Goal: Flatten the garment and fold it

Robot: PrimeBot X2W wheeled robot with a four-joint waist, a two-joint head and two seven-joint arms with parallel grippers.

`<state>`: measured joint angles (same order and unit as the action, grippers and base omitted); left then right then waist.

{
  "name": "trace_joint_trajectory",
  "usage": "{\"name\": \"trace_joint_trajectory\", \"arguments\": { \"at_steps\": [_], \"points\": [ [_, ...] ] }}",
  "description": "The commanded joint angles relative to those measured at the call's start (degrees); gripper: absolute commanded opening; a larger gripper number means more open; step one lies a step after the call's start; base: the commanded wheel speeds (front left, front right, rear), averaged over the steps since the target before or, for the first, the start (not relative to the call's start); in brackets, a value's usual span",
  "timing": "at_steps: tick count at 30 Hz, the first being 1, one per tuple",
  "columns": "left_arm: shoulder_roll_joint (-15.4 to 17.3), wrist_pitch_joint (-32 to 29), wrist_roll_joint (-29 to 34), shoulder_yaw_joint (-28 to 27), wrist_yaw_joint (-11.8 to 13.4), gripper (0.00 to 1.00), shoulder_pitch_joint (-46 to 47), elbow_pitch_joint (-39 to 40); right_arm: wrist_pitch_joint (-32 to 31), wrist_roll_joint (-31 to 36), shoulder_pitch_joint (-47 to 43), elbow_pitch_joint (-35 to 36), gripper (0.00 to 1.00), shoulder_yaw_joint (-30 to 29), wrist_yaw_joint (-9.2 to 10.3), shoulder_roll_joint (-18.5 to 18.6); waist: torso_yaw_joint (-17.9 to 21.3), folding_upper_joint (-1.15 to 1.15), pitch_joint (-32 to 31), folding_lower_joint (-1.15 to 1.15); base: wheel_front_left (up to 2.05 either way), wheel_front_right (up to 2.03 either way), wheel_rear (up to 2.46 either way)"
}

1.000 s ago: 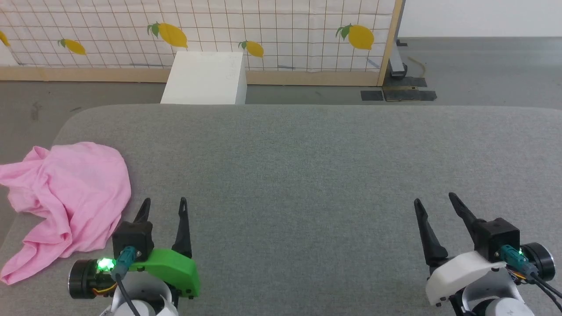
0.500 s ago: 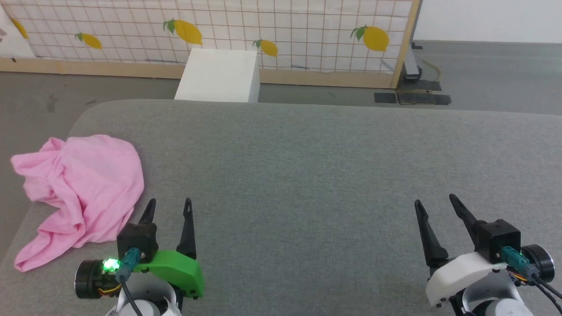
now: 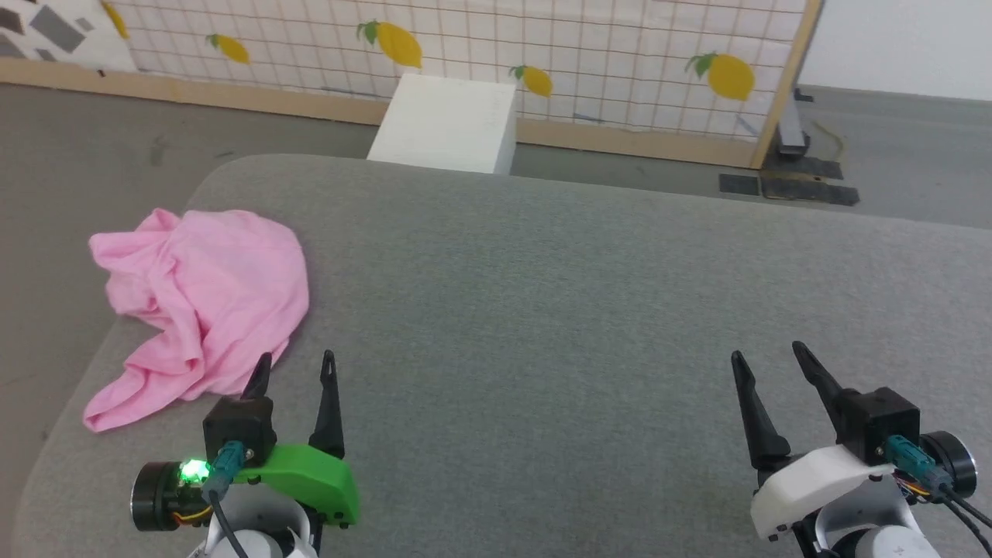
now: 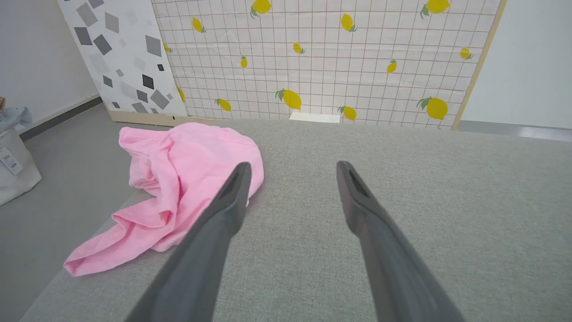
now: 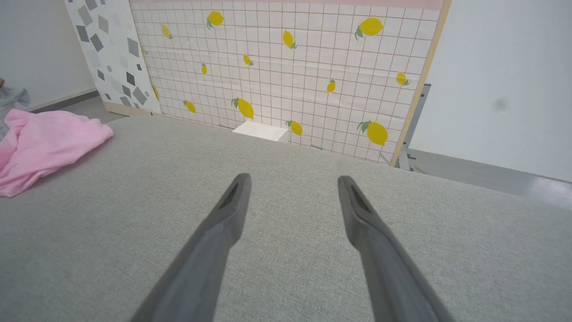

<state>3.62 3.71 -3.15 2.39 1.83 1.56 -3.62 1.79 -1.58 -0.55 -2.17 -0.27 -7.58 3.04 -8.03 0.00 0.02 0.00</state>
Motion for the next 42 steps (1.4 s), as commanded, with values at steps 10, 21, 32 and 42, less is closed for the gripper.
{"name": "trace_joint_trajectory", "arguments": {
  "at_steps": [10, 21, 32, 42],
  "points": [
    [0.82, 1.74, -2.09, 0.18, 1.3, 1.0, 1.15, -0.83, 1.21, -0.88, 1.8, -0.93, 1.0, 0.36, 0.03, -0.06, -5.87, 0.0, 0.2, 0.0, 0.0, 0.0, 0.0],
    [1.17, 3.07, -3.4, 0.06, 2.38, 1.0, 0.3, -0.9, 1.98, -1.38, 2.32, -1.85, 1.0, 0.73, 0.04, -0.07, -9.84, 0.0, 0.26, 0.0, 0.0, 0.0, 0.0],
    [1.57, 4.35, -4.44, 0.05, 3.22, 1.0, -0.2, -1.29, 2.87, -1.92, 2.74, -2.77, 1.0, 0.9, 0.05, -0.09, -12.99, 0.0, 0.27, 0.0, 0.0, 0.0, 0.0],
    [2.04, 5.52, -5.42, 0.25, 3.86, 1.0, -0.26, -1.9, 3.7, -2.39, 3.15, -3.61, 1.0, 1.05, 0.05, -0.1, -15.94, 0.0, 0.3, 0.0, 0.0, 0.0, 0.0]
  ]
}}
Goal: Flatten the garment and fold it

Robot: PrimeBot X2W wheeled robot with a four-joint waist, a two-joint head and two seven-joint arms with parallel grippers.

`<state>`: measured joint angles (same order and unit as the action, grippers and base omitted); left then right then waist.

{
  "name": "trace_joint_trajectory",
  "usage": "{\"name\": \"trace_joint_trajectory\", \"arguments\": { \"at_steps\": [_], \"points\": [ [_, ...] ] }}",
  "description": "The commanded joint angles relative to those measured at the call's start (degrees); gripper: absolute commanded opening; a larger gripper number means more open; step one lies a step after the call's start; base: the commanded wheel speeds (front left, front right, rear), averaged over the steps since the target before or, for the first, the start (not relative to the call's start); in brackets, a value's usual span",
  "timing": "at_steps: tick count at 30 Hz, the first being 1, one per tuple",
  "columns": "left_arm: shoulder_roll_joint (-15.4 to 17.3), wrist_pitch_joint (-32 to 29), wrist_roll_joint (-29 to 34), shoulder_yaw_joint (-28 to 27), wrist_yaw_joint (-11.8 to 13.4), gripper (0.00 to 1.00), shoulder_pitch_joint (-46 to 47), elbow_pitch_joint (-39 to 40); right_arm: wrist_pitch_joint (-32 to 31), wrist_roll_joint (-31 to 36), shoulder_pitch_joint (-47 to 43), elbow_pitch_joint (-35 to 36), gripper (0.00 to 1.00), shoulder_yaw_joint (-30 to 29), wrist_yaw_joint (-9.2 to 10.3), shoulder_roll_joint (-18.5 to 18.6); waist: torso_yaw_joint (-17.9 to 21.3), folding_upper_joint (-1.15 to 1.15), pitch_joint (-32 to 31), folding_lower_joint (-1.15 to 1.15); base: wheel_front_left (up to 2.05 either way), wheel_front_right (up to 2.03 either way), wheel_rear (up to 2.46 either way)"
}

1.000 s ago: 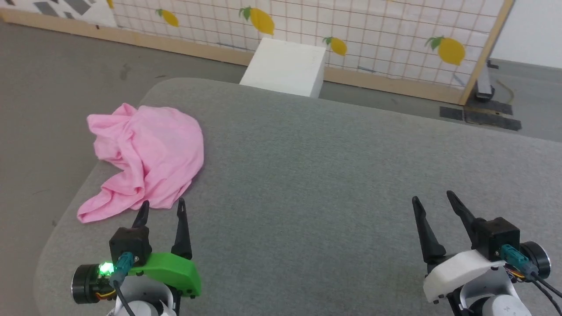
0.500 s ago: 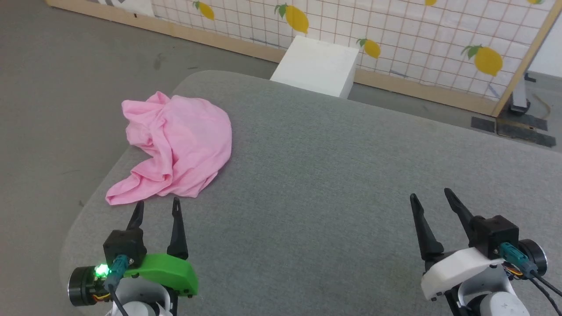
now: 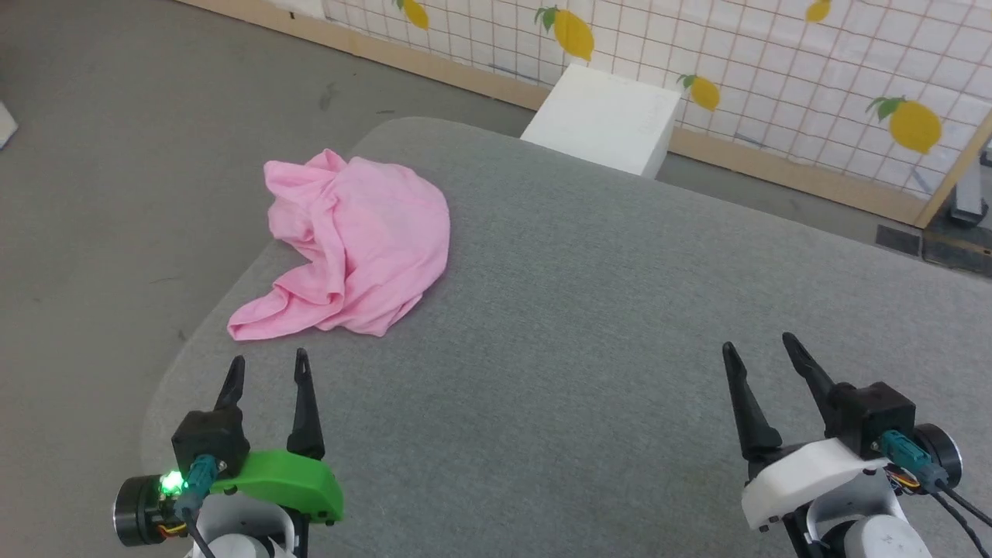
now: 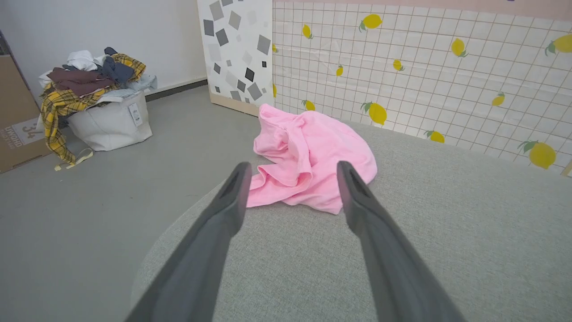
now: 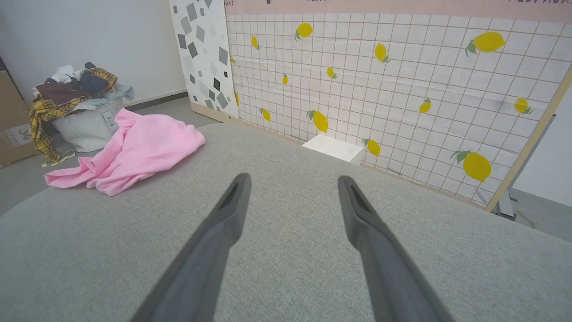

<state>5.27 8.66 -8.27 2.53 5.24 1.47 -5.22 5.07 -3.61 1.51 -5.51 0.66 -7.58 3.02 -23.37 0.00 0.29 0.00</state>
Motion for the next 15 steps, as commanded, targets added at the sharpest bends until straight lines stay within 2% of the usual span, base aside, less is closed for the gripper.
{"name": "trace_joint_trajectory", "arguments": {
  "at_steps": [1, 15],
  "points": [
    [0.43, 0.67, -0.39, 0.13, 0.5, 1.0, -0.17, -0.38, 0.47, -0.41, 1.14, -0.33, 1.0, 0.14, 0.05, -0.08, -0.87, 0.0, 0.04, 0.0, 0.0, 0.0, 0.0],
    [0.66, 2.31, -1.89, 0.4, 1.5, 1.0, 0.33, -1.34, 1.26, -1.0, 2.09, -1.06, 1.0, 0.21, 0.06, -0.1, -4.93, 0.0, 0.66, 0.0, 0.0, 0.0, 0.0]
  ]
}}
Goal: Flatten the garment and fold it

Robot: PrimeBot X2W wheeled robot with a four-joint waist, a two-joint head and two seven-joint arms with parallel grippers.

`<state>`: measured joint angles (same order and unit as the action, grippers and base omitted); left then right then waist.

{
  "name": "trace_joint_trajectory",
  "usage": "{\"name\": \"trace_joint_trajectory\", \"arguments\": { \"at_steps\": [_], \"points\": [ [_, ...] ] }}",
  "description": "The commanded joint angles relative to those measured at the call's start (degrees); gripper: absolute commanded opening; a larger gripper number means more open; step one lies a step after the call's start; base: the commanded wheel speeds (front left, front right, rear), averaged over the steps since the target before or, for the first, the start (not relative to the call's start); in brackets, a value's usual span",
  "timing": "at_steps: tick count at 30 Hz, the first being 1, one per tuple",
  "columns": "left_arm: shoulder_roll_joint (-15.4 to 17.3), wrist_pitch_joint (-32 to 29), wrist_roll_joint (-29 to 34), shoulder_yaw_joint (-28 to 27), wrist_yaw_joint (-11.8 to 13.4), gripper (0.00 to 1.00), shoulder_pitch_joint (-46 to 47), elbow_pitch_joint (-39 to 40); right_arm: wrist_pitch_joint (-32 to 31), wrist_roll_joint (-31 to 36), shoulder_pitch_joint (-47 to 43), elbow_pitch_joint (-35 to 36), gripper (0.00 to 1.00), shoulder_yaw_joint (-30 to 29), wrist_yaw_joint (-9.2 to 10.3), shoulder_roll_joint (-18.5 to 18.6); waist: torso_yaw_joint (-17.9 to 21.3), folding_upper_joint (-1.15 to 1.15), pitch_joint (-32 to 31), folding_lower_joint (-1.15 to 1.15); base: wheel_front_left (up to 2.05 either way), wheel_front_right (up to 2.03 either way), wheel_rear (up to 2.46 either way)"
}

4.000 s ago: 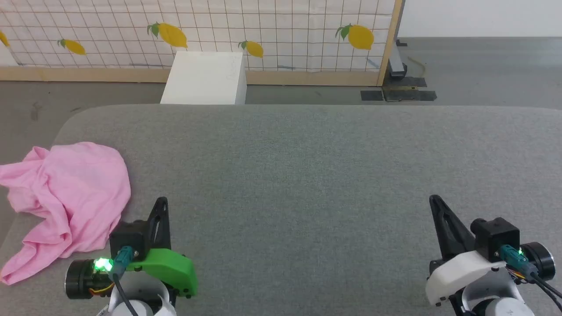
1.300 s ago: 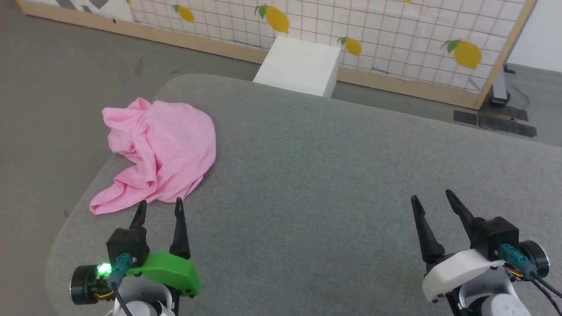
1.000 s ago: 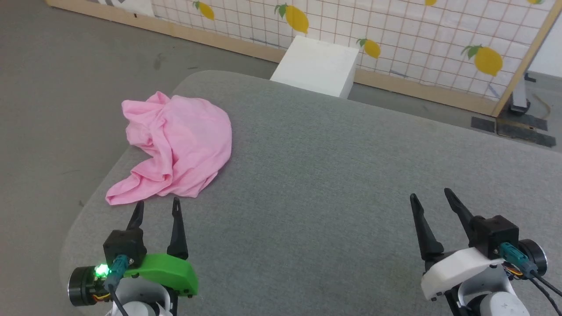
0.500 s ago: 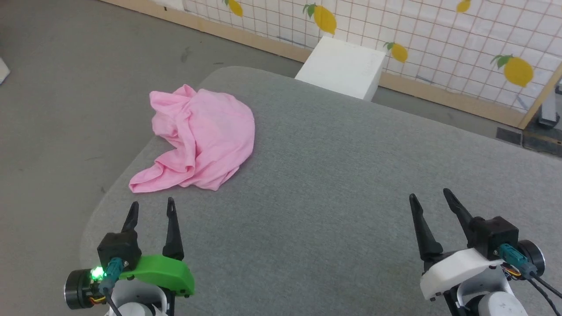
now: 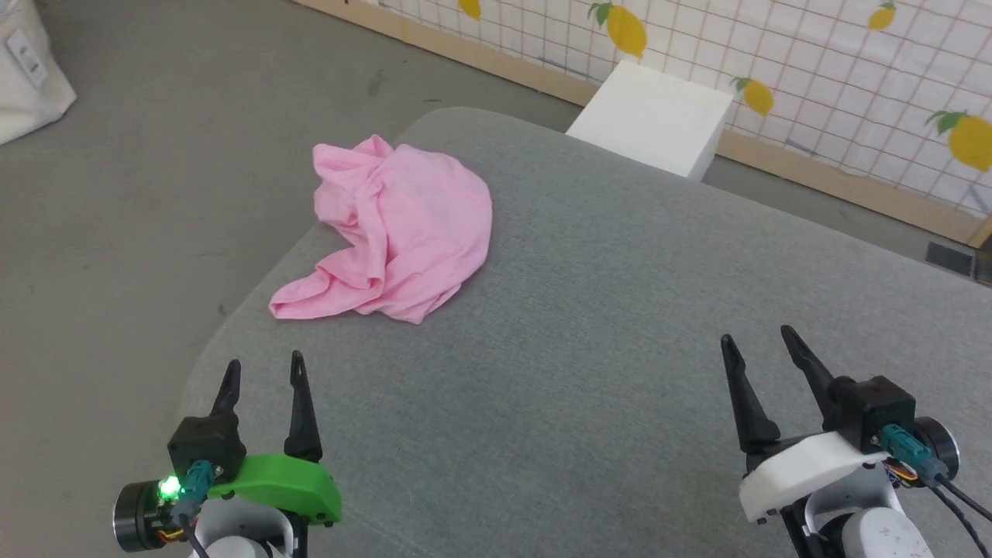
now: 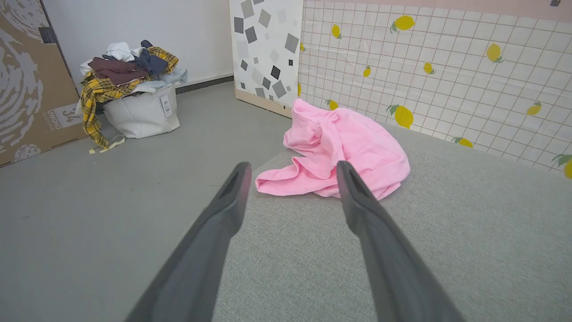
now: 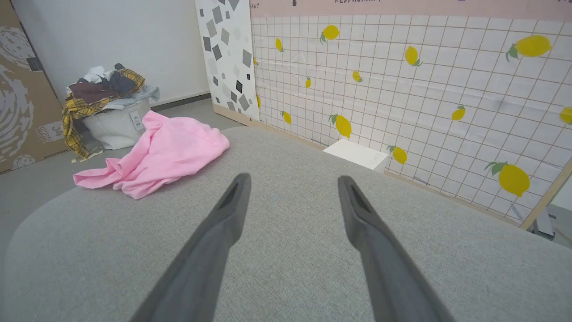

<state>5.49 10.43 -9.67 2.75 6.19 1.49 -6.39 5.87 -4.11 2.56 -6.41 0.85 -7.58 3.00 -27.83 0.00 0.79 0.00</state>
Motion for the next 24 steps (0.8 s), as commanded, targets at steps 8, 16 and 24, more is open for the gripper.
{"name": "trace_joint_trajectory", "arguments": {
  "at_steps": [8, 16, 24],
  "points": [
    [0.57, 1.51, -1.31, 0.08, 1.14, 1.0, 0.55, -0.82, 1.03, -1.06, 1.51, -0.76, 1.0, -0.03, 0.07, -0.1, -2.75, 0.0, 0.4, 0.0, 0.0, 0.0, 0.0],
    [0.71, 2.44, -1.89, 0.08, 1.84, 1.0, 0.36, -1.09, 1.72, -1.65, 1.98, -1.53, 1.0, -0.08, 0.07, -0.11, -4.78, 0.0, 0.47, 0.0, 0.0, 0.0, 0.0],
    [0.91, 3.41, -2.81, 0.17, 2.33, 1.0, 0.5, -1.55, 2.13, -1.84, 2.34, -1.91, 1.0, -0.21, 0.08, -0.12, -6.92, 0.0, 0.88, 0.0, 0.0, 0.0, 0.0]
  ]
}}
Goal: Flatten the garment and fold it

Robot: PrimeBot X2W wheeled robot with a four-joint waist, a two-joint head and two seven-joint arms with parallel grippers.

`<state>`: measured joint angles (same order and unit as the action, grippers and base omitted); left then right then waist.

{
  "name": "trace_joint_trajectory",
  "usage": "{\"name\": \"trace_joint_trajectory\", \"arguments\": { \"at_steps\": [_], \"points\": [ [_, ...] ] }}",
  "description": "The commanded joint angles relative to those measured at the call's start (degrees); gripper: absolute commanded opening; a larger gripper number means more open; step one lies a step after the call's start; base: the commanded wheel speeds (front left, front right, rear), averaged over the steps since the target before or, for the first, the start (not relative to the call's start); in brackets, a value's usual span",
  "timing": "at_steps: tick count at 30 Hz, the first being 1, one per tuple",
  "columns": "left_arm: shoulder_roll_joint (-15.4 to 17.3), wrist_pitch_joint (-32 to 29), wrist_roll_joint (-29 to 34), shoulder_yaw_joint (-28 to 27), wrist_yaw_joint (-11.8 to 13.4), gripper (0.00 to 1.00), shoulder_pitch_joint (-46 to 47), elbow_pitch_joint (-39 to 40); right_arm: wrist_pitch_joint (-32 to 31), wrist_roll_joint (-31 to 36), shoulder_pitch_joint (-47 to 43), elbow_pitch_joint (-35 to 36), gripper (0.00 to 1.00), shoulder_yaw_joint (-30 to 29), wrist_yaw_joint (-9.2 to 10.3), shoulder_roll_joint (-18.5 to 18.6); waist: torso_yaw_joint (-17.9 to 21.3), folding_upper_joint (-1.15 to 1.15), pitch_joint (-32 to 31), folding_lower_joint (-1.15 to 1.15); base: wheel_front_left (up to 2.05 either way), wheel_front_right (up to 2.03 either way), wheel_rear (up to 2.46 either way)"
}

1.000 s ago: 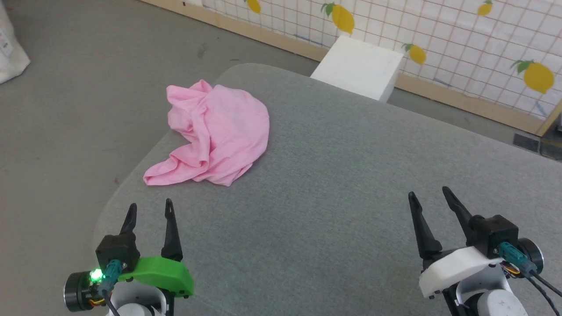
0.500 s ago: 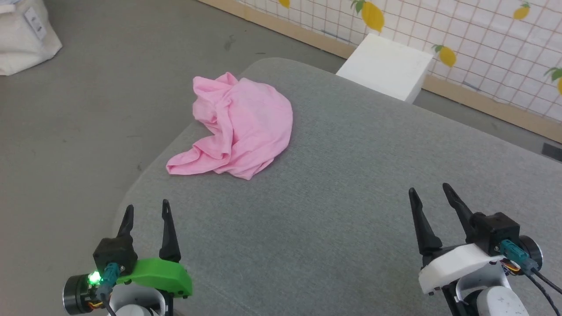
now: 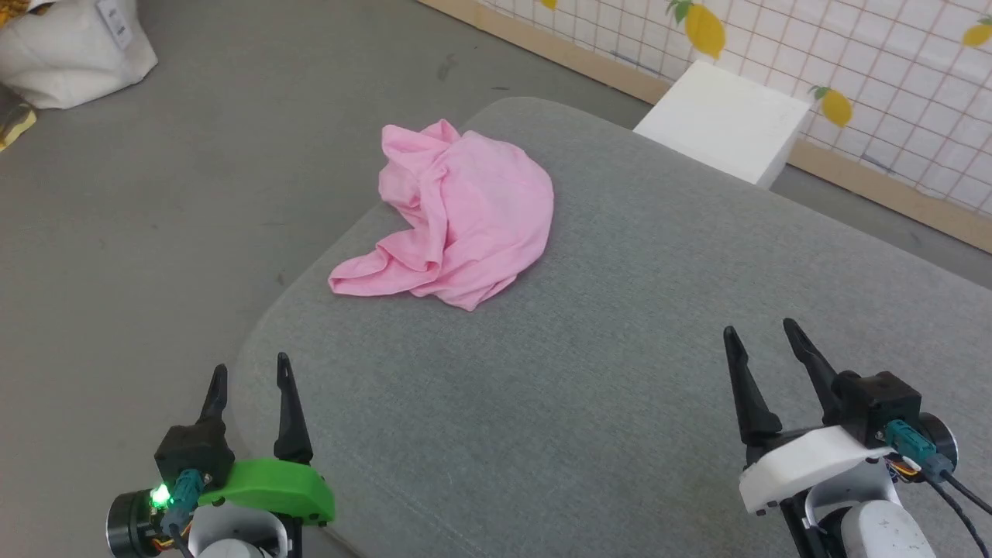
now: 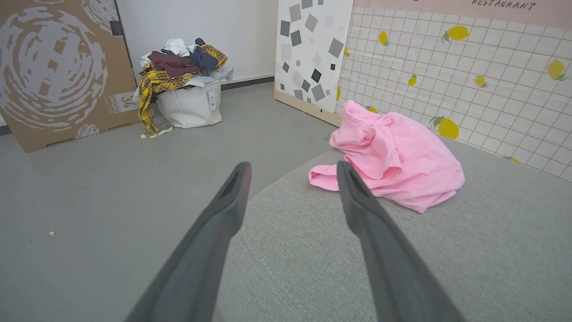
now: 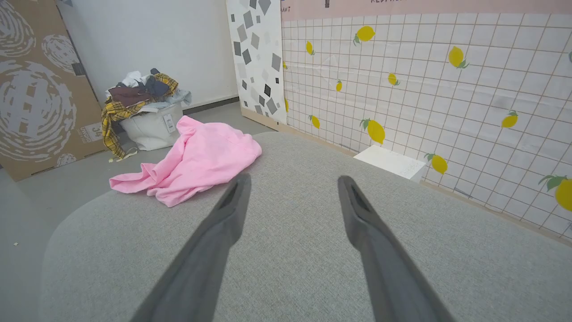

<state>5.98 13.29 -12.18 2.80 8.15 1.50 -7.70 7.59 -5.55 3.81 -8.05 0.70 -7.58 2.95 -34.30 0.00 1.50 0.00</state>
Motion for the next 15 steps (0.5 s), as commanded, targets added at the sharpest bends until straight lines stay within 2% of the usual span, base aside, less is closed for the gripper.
{"name": "trace_joint_trajectory", "arguments": {
  "at_steps": [1, 10, 15],
  "points": [
    [0.44, 0.66, -0.39, 0.14, 0.43, 1.0, 0.52, -0.31, 0.44, -0.41, 1.13, -0.31, 1.0, -0.06, 0.08, -0.06, -0.7, 0.0, 0.21, 0.0, 0.0, 0.0, 0.0],
    [0.67, 1.7, -1.6, -0.2, 0.5, 1.0, 1.6, -1.3, 0.53, -0.42, 2.07, -0.3, 1.0, -0.1, 0.09, -0.07, -2.75, 0.0, 1.63, 0.0, 0.0, 0.0, 0.0],
    [0.66, 1.71, -2.03, -0.01, -0.61, 1.0, 4.6, -0.79, -0.46, 0.5, 3.65, 1.14, 1.0, 0.27, 0.09, -0.07, -0.79, 0.0, 5.89, 0.0, 0.0, 0.0, 0.0]
  ]
}}
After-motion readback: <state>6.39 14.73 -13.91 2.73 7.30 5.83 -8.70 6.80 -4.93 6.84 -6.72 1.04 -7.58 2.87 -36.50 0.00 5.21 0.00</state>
